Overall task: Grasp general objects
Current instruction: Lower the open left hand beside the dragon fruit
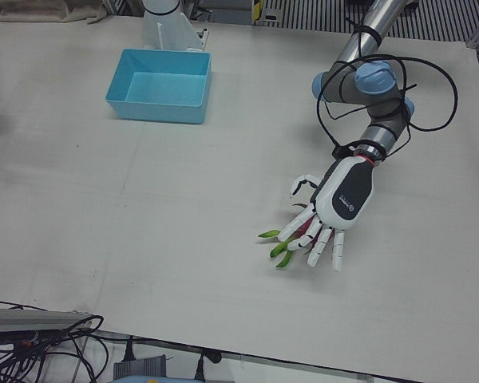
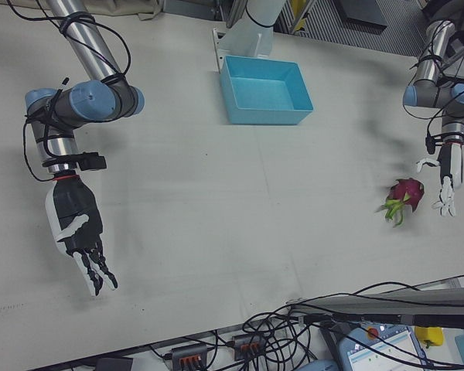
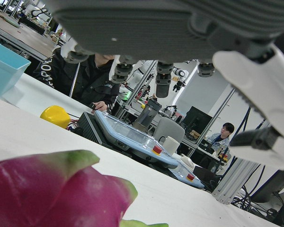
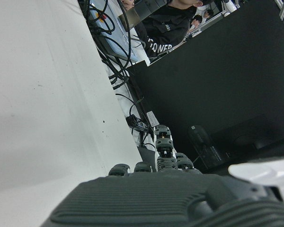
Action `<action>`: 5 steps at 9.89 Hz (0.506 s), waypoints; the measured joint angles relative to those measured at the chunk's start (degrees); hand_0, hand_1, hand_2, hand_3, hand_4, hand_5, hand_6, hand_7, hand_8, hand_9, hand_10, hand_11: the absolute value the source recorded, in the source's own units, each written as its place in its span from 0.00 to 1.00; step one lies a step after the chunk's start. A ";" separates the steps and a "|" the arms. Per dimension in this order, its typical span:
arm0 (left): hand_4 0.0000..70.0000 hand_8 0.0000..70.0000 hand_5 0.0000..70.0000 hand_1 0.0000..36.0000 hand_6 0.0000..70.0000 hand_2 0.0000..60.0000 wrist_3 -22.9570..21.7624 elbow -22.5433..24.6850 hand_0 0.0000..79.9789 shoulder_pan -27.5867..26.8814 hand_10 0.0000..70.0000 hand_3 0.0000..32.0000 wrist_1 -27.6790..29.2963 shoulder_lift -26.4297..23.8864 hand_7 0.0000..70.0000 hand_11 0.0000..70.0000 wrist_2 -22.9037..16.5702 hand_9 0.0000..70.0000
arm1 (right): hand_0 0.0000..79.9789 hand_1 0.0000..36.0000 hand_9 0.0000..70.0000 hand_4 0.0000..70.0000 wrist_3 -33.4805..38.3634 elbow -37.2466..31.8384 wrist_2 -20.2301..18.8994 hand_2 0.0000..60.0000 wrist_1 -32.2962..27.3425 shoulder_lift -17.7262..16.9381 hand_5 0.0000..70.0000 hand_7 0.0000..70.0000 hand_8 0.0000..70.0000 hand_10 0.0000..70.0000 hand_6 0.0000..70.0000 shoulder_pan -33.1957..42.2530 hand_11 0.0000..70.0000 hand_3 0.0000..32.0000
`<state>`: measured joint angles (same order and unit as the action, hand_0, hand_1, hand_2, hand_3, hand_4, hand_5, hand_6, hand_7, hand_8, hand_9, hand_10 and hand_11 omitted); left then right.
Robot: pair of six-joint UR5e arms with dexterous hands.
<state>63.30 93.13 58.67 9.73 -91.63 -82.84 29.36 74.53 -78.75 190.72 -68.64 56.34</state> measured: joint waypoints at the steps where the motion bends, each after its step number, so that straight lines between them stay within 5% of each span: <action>1: 0.00 0.00 0.00 0.38 0.00 0.94 0.81 0.00 0.14 -0.22 0.00 1.00 -0.05 0.01 0.50 0.00 0.55 0.08 | 0.00 0.00 0.00 0.00 0.00 0.00 0.00 0.00 0.00 0.00 0.00 0.00 0.00 0.00 0.00 0.00 0.00 0.00; 2: 0.00 0.00 0.00 0.22 0.00 0.99 1.28 0.51 0.00 -0.32 0.00 1.00 -0.73 -0.08 0.42 0.00 0.75 0.06 | 0.00 0.00 0.00 0.00 0.00 0.00 0.00 0.00 0.00 0.00 0.00 0.00 0.00 0.00 0.00 0.00 0.00 0.00; 3: 0.00 0.00 0.00 0.09 0.00 1.00 2.26 1.67 0.00 -0.27 0.00 1.00 -1.96 -0.07 0.40 0.00 0.72 0.06 | 0.00 0.00 0.00 0.00 0.00 0.00 0.00 0.00 0.00 0.00 0.00 0.00 0.00 0.00 0.00 0.00 0.00 0.00; 5: 0.00 0.00 0.00 0.42 0.00 1.00 6.78 3.42 0.08 -0.56 0.00 1.00 -3.48 0.39 0.95 0.00 0.09 0.17 | 0.00 0.00 0.00 0.00 0.00 0.00 0.00 0.00 0.00 0.00 0.00 0.00 0.00 0.00 0.00 0.00 0.00 0.00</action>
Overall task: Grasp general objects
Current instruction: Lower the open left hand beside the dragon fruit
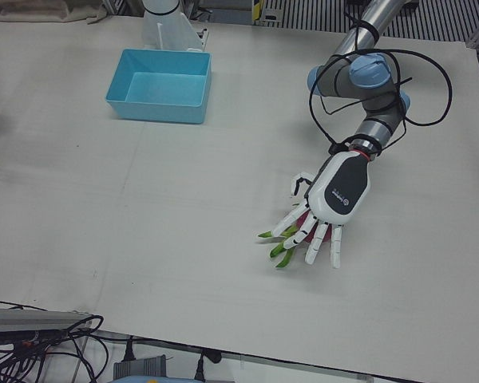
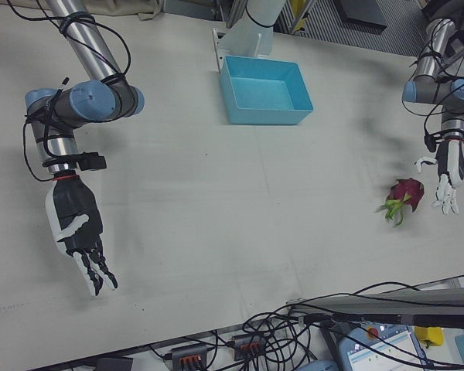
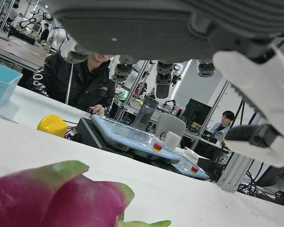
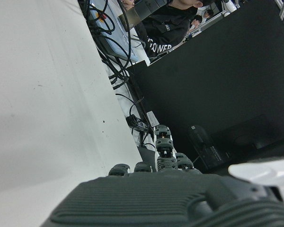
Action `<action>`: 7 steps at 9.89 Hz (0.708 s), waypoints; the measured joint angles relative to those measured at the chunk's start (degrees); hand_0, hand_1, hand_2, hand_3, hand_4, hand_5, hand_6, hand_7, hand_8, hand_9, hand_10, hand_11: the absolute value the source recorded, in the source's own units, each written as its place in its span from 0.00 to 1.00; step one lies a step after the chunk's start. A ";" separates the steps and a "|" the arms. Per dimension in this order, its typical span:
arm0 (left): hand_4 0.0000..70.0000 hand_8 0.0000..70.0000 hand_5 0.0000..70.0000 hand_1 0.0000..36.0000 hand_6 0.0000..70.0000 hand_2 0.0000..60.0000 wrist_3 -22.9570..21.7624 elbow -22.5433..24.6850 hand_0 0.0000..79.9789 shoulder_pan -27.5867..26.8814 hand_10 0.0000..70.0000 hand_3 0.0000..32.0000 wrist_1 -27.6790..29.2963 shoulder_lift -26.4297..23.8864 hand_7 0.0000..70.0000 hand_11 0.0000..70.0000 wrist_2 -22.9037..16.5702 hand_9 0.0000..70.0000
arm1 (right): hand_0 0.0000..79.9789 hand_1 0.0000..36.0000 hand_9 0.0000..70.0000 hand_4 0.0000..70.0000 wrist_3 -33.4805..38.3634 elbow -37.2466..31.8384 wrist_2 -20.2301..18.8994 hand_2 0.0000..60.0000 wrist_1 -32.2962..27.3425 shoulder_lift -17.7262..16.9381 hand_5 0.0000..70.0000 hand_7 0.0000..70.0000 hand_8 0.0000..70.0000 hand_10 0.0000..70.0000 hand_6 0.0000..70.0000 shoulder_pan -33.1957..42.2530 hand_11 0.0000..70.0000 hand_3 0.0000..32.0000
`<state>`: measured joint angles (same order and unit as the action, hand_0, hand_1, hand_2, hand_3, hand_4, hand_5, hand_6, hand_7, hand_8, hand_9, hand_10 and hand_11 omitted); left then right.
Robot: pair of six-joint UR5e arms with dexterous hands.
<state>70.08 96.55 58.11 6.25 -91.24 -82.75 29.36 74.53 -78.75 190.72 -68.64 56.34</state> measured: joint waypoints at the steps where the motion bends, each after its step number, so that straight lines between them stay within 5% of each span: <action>1: 0.00 0.00 0.00 0.63 0.00 1.00 2.30 0.36 0.46 -0.29 0.00 1.00 -0.42 0.23 1.00 0.00 -0.33 0.23 | 0.00 0.00 0.00 0.00 0.00 0.00 0.00 0.00 0.00 0.00 0.00 0.00 0.00 0.00 0.00 0.00 0.00 0.00; 2: 0.00 0.00 0.00 0.63 0.00 1.00 4.53 0.58 0.48 -0.88 0.00 1.00 -1.07 0.26 1.00 0.00 -0.27 0.20 | 0.00 0.00 0.00 0.00 0.00 0.00 0.00 0.00 0.00 0.00 0.00 0.00 0.00 0.00 0.00 0.00 0.00 0.00; 4: 0.00 0.00 0.00 0.43 0.00 0.99 8.60 0.78 0.21 -2.40 0.00 1.00 -2.24 0.24 1.00 0.00 2.42 0.20 | 0.00 0.00 0.00 0.00 0.00 0.00 0.00 0.00 0.00 0.00 0.00 0.00 0.00 0.00 0.00 0.00 0.00 0.00; 5: 0.00 0.00 0.00 0.22 0.00 0.73 9.74 0.77 0.00 -3.79 0.00 1.00 -2.72 0.23 0.89 0.00 4.33 0.16 | 0.00 0.00 0.00 0.00 0.00 0.00 0.00 0.00 0.00 0.00 0.00 0.00 0.00 0.00 0.00 0.00 0.00 0.00; 6: 0.00 0.00 0.00 0.10 0.00 0.63 10.34 0.71 0.00 -5.55 0.00 1.00 -3.20 0.04 0.52 0.00 5.84 0.08 | 0.00 0.00 0.00 0.00 0.00 0.00 0.00 0.00 0.00 0.00 0.00 0.00 0.00 0.00 0.00 0.00 0.00 0.00; 7: 0.00 0.00 0.00 0.05 0.00 0.59 11.10 0.59 0.00 -7.65 0.00 1.00 -4.12 -0.50 0.56 0.00 7.28 0.09 | 0.00 0.00 0.00 0.00 0.00 0.00 0.00 0.00 0.00 0.00 0.00 0.00 0.00 0.00 0.00 0.00 0.00 0.00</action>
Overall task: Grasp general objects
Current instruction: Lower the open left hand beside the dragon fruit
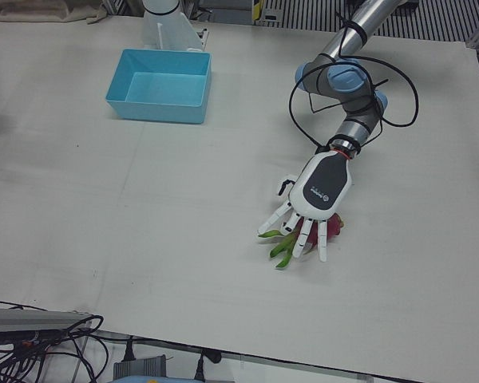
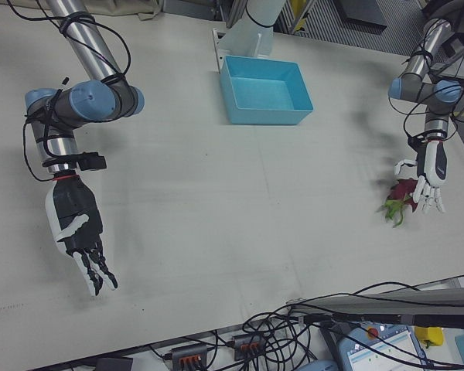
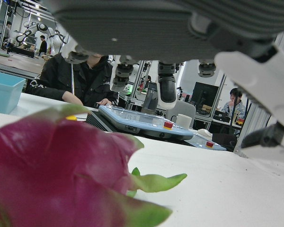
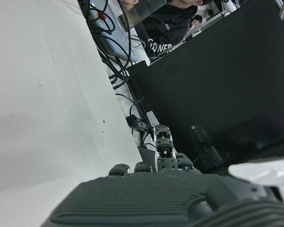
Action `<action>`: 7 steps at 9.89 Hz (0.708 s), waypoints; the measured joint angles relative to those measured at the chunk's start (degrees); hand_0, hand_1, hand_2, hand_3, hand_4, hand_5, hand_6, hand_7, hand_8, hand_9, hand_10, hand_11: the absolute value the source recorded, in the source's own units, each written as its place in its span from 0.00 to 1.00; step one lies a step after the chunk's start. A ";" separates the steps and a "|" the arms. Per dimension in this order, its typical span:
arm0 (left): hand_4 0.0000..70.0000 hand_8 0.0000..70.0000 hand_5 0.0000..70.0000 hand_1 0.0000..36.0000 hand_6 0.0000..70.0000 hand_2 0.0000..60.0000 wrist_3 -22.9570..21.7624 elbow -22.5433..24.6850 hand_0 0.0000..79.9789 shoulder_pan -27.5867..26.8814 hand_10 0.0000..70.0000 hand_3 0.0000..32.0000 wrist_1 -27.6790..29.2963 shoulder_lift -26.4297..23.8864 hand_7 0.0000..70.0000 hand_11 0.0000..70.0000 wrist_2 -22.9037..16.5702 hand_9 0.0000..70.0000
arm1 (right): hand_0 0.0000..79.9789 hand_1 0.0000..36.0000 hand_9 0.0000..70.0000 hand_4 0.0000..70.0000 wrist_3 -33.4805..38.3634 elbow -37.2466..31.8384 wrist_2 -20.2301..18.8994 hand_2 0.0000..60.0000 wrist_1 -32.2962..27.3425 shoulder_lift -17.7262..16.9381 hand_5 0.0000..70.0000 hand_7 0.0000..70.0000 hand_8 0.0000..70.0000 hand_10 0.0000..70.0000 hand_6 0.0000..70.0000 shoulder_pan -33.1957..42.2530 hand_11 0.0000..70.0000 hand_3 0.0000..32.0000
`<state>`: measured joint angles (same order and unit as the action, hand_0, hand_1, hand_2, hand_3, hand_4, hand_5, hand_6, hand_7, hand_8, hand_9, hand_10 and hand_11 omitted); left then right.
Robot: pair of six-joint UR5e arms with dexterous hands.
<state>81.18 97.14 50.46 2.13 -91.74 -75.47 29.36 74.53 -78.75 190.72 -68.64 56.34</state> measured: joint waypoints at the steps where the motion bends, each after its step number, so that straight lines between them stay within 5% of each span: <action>1: 0.00 0.00 0.00 0.02 0.00 0.60 0.88 -0.10 0.00 -1.71 0.00 1.00 -1.32 -0.96 0.54 0.00 0.99 0.09 | 0.00 0.00 0.00 0.00 0.00 0.00 0.00 0.00 0.00 0.00 0.00 0.00 0.00 0.00 0.00 0.00 0.00 0.00; 2: 0.00 0.00 0.00 0.00 0.00 0.65 1.60 -0.25 0.00 -2.89 0.00 1.00 -2.54 -1.98 0.57 0.00 1.62 0.09 | 0.00 0.00 0.00 0.00 0.00 0.00 0.00 0.00 0.00 0.00 0.00 0.00 0.00 0.00 0.00 0.00 0.00 0.00; 3: 0.00 0.00 0.00 0.00 0.00 0.66 2.17 -0.42 0.00 -3.47 0.00 1.00 -3.24 -2.63 0.49 0.00 1.89 0.08 | 0.00 0.00 0.00 0.00 0.00 0.00 0.00 0.00 0.00 0.00 0.00 0.00 0.00 0.00 0.00 0.00 0.00 0.00; 5: 0.00 0.00 0.00 0.00 0.00 0.54 3.15 -0.68 0.00 -3.85 0.00 1.00 -3.84 -3.20 0.24 0.00 2.02 0.03 | 0.00 0.00 0.00 0.00 0.00 0.00 0.00 0.00 0.00 0.00 0.00 0.00 0.00 0.00 0.00 0.00 0.00 0.00; 7: 0.00 0.00 0.00 0.00 0.00 0.41 3.40 -0.76 0.00 -3.74 0.00 1.00 -4.13 -3.06 0.23 0.00 1.96 0.03 | 0.00 0.00 0.00 0.00 0.00 0.00 0.00 0.00 0.00 0.00 0.00 0.00 0.00 0.00 0.00 0.00 0.00 0.00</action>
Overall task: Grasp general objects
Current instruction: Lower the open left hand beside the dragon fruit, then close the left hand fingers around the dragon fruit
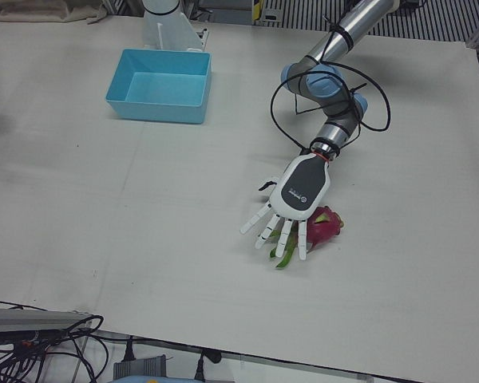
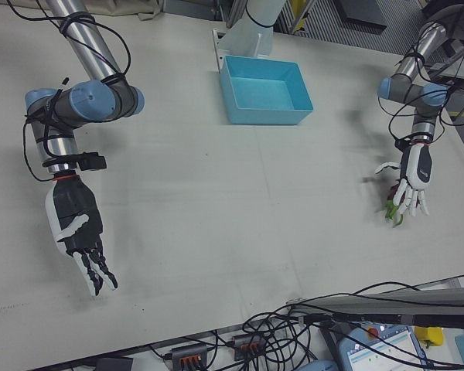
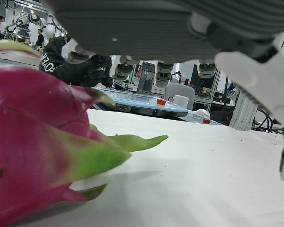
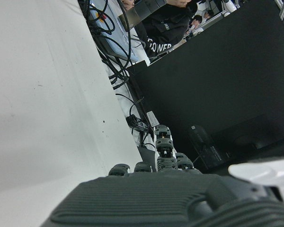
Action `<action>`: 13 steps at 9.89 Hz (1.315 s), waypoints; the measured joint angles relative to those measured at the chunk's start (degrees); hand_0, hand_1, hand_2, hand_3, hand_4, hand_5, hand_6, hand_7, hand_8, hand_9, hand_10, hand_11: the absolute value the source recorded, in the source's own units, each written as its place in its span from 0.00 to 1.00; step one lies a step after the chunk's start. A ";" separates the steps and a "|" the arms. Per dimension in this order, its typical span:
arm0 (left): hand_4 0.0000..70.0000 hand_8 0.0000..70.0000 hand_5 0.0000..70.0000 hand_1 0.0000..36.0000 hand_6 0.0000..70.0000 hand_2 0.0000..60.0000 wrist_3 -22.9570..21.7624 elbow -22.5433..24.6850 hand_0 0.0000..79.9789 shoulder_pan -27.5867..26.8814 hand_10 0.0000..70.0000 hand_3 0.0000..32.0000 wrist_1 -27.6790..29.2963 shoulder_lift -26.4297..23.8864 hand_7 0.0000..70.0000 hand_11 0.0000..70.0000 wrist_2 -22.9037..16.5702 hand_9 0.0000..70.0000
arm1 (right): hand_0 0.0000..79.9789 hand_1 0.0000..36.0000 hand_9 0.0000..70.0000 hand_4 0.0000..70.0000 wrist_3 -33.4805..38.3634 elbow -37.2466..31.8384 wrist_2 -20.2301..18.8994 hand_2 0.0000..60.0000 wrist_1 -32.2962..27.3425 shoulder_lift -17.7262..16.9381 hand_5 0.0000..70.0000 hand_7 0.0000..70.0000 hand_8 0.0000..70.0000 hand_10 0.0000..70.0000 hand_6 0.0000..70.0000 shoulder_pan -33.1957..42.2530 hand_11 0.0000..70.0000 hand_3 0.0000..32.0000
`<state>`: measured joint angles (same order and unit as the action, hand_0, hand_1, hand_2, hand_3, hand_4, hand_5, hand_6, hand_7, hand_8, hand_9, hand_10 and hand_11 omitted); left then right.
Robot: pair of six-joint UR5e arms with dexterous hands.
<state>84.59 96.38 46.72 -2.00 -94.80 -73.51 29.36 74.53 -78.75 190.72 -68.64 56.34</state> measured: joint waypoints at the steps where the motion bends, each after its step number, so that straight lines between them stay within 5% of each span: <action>1: 0.00 0.00 0.00 0.00 0.00 0.40 0.03 -0.09 0.00 0.20 0.00 1.00 -0.03 0.14 0.23 0.00 -0.06 0.03 | 0.00 0.00 0.00 0.00 0.00 0.00 0.00 0.00 0.00 0.00 0.00 0.00 0.00 0.00 0.00 0.00 0.00 0.00; 2: 0.00 0.00 0.00 0.00 0.00 0.34 0.04 -0.45 0.00 0.42 0.00 1.00 0.02 0.25 0.37 0.00 -0.13 0.05 | 0.00 0.00 0.00 0.00 0.00 0.00 0.00 0.00 0.00 0.00 0.00 0.00 0.00 0.00 0.00 0.00 0.00 0.00; 4: 0.00 0.00 0.00 0.00 0.00 0.26 0.05 -2.65 0.00 1.29 0.00 1.00 0.40 0.34 0.47 0.00 -0.24 0.07 | 0.00 0.00 0.00 0.00 0.00 0.00 0.00 0.00 0.00 0.00 0.00 0.00 0.00 0.00 0.00 0.00 0.00 0.00; 6: 0.00 0.00 0.00 0.00 0.00 0.24 0.09 -4.54 0.00 2.42 0.00 1.00 0.96 0.34 0.50 0.00 -0.33 0.08 | 0.00 0.00 0.00 0.00 0.00 0.00 0.00 0.00 0.00 0.00 0.00 0.00 0.00 0.00 0.00 0.00 0.00 0.00; 9: 0.00 0.00 0.00 0.00 0.00 0.24 0.25 -5.36 0.00 4.27 0.12 1.00 1.28 0.38 0.58 0.16 -0.46 0.09 | 0.00 0.00 0.00 0.00 0.00 0.00 0.00 0.00 0.00 0.00 0.00 0.00 0.00 0.00 0.00 0.00 0.00 0.00; 11: 0.00 0.00 0.00 0.00 0.00 0.40 1.56 -6.84 0.00 4.68 0.16 1.00 2.08 0.43 0.82 0.23 -0.49 0.14 | 0.00 0.00 0.00 0.00 0.00 0.00 0.00 0.00 0.00 0.00 0.00 0.00 0.00 0.00 0.00 0.00 0.00 0.00; 12: 0.00 0.00 0.00 0.00 0.00 0.67 2.68 -8.10 0.00 4.77 0.14 1.00 2.98 0.45 1.00 0.20 -0.48 0.23 | 0.00 0.00 0.00 0.00 0.00 0.00 0.00 0.00 0.00 0.00 0.00 0.00 0.00 0.00 0.00 0.00 0.00 0.00; 13: 0.00 0.00 0.00 0.01 0.04 1.00 3.51 -9.10 0.00 4.83 0.34 1.00 3.79 0.45 1.00 0.49 -0.48 0.26 | 0.00 0.00 0.00 0.00 0.00 0.00 0.00 0.00 0.00 0.00 0.00 0.00 0.00 0.00 0.00 0.00 0.00 0.00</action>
<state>88.10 87.28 51.55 1.79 -94.35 -73.99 29.36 74.53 -78.75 190.72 -68.64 56.34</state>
